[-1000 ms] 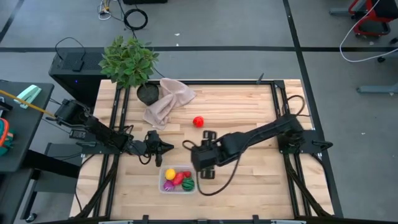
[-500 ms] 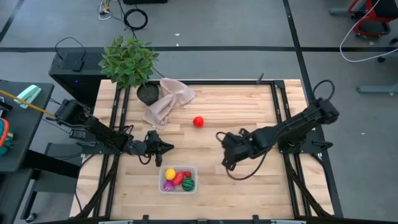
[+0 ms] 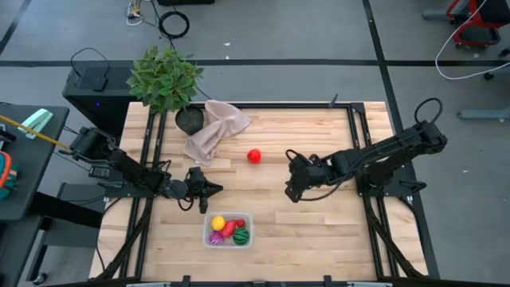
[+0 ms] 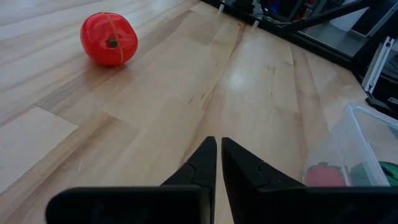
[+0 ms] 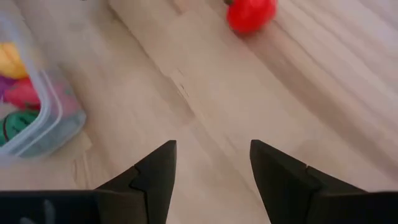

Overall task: Pick and placing Produce into tupperware
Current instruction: Put the apple into the transparent bin

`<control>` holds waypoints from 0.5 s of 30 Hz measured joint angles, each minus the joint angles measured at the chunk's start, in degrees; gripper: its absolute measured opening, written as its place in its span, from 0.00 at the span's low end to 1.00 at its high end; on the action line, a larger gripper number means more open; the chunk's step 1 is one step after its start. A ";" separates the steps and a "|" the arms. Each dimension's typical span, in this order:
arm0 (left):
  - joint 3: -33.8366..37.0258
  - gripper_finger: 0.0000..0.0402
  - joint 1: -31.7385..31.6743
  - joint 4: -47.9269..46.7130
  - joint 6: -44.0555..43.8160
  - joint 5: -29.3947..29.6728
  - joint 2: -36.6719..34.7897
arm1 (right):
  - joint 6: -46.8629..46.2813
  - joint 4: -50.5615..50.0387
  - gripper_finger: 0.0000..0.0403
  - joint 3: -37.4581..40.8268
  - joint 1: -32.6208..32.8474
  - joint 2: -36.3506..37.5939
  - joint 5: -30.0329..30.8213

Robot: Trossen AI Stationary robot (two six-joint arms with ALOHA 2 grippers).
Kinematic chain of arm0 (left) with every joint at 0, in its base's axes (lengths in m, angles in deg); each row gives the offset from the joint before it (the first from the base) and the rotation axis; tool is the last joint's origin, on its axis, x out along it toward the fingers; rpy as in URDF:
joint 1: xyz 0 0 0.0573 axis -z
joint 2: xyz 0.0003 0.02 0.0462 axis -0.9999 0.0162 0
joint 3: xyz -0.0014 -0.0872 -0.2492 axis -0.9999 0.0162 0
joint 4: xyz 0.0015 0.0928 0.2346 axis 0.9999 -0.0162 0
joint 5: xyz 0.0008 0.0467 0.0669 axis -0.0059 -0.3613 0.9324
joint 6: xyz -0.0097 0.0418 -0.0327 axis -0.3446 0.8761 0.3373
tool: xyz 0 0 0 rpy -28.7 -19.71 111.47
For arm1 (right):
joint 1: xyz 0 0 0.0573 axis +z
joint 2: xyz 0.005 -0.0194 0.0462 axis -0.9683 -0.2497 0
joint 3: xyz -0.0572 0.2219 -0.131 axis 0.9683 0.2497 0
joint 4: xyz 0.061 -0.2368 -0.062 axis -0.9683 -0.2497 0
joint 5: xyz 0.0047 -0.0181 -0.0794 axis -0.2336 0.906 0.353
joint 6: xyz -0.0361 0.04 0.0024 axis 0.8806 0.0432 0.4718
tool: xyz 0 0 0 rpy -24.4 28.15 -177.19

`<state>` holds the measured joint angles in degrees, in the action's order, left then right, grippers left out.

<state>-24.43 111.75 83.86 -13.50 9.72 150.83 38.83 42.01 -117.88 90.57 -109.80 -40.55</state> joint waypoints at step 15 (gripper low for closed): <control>-0.02 0.07 0.00 0.23 0.24 0.00 0.00 | 18.64 5.83 0.52 -0.57 -18.19 -1.21 -17.19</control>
<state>-24.46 111.75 84.09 -13.26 9.72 150.83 57.47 47.84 -118.45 72.38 -111.01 -57.74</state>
